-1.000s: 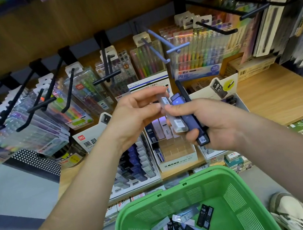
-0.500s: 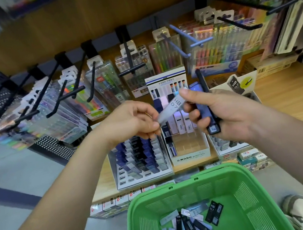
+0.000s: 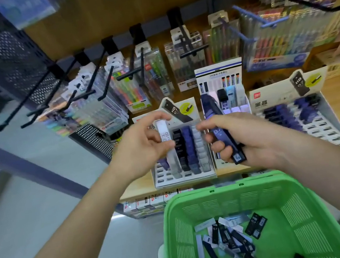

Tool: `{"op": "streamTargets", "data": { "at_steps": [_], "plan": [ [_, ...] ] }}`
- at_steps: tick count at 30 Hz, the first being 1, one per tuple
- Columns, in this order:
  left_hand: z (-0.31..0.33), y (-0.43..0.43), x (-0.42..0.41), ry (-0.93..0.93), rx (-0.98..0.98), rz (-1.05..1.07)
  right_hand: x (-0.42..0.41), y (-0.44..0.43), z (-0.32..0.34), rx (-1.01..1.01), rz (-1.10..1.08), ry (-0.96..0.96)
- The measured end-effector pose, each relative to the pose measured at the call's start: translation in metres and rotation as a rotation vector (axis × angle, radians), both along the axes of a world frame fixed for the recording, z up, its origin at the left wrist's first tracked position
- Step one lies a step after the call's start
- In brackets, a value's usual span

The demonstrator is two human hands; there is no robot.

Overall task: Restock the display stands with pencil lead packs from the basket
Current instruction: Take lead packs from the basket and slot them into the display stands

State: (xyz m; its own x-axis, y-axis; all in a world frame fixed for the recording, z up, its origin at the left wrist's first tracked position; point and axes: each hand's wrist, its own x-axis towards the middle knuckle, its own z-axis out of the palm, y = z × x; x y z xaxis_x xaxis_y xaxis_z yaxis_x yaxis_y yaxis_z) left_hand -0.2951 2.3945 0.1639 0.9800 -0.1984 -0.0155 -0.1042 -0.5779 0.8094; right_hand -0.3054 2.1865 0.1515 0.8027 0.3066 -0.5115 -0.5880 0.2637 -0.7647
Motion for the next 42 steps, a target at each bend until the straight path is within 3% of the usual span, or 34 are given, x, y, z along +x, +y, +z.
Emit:
{"op": "streamTargets", "data": {
  "at_steps": [3,9,12,21,35,42],
  "plan": [
    [-0.017,0.028,0.006,-0.018,-0.014,0.174,0.004,-0.005,-0.001,0.049,-0.08,0.054],
    [-0.058,0.064,0.018,0.023,0.188,0.253,0.011,-0.012,-0.009,0.029,-0.14,0.075],
    [-0.078,0.067,0.023,-0.041,0.38,0.212,0.011,-0.011,-0.011,0.043,-0.15,0.082],
    [-0.101,0.068,0.05,-0.237,0.568,0.284,0.012,-0.004,-0.014,0.057,-0.159,0.071],
    [-0.104,0.07,0.067,-0.151,0.628,0.101,0.012,-0.005,-0.015,0.094,-0.163,0.109],
    [-0.112,0.065,0.073,-0.162,0.514,0.233,0.008,-0.002,-0.012,0.11,-0.144,0.062]
  ]
}}
